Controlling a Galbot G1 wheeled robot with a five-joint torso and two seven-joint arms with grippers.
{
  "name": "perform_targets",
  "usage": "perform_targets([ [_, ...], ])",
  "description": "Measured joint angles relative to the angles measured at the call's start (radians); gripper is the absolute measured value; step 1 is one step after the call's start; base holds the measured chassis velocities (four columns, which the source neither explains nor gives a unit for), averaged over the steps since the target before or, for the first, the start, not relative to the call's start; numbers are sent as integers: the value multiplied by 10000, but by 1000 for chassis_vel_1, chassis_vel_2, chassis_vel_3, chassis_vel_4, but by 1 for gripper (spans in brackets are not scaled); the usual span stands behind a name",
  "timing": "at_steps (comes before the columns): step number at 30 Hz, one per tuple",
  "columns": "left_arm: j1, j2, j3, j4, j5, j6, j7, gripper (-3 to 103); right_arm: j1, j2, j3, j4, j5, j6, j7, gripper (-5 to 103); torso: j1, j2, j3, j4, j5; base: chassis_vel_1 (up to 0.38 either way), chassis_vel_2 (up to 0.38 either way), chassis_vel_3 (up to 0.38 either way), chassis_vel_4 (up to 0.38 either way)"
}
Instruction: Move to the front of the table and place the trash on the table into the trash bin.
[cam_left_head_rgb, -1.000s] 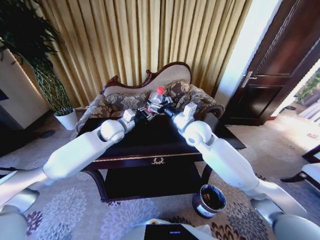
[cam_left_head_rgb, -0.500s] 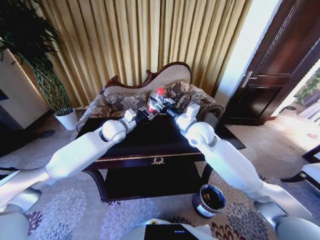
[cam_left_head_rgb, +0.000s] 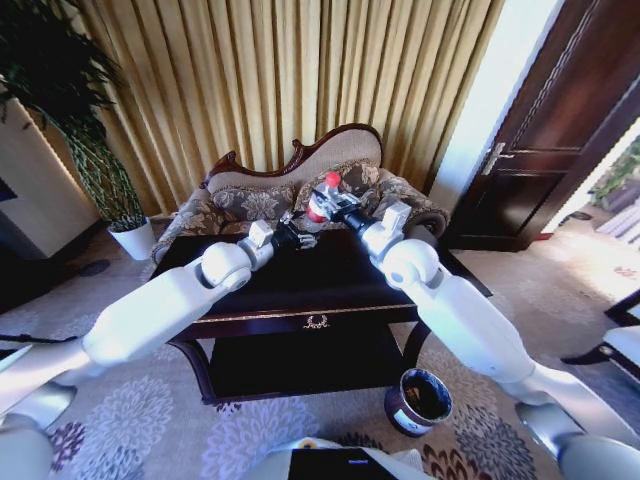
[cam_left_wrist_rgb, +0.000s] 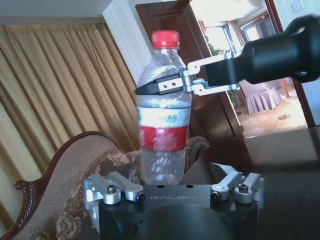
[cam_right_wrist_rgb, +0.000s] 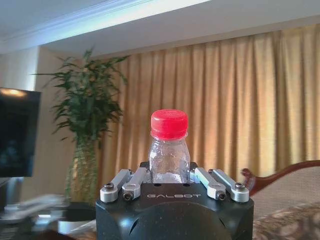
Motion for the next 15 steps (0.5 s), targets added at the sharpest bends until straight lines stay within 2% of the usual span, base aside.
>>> perform_targets([
  [1,115,101,-119,-106,-28,24,4,94,-34,-48,111,-57,46,0,4,29,0,1,0,0,0,0,0,0,0],
  [3,295,272,-305,-247,-57,46,9,98,-96,-111,292,-146,99,0,18,29,0,1,-1,0,-1,0,0,0,0],
  [7,948,751,-1046,-640,-213,116,2,100,-348,-233,827,-362,150,-4,44,29,0,1,0,0,0,0,0,0,0],
  [10,1867,1432,-2114,-1048,-429,139,-43,100,-727,-409,1367,-460,151,-64,50,29,1,0,0,-3,-2,0,0,0,0],
  [12,3116,2109,-3525,-1425,-523,123,-40,100,-1224,-568,1851,-472,154,-154,110,29,0,1,-1,1,-2,0,0,0,0],
  [13,3116,2109,-3525,-1425,-523,123,-40,100,-1224,-568,1851,-472,154,-154,110,29,0,1,-1,1,-2,0,0,0,0],
  [15,4715,2598,-4955,-1754,-534,-32,-70,100,-1846,-723,2290,-433,154,-186,176,29,-1,1,-1,7,-1,0,0,0,0],
])
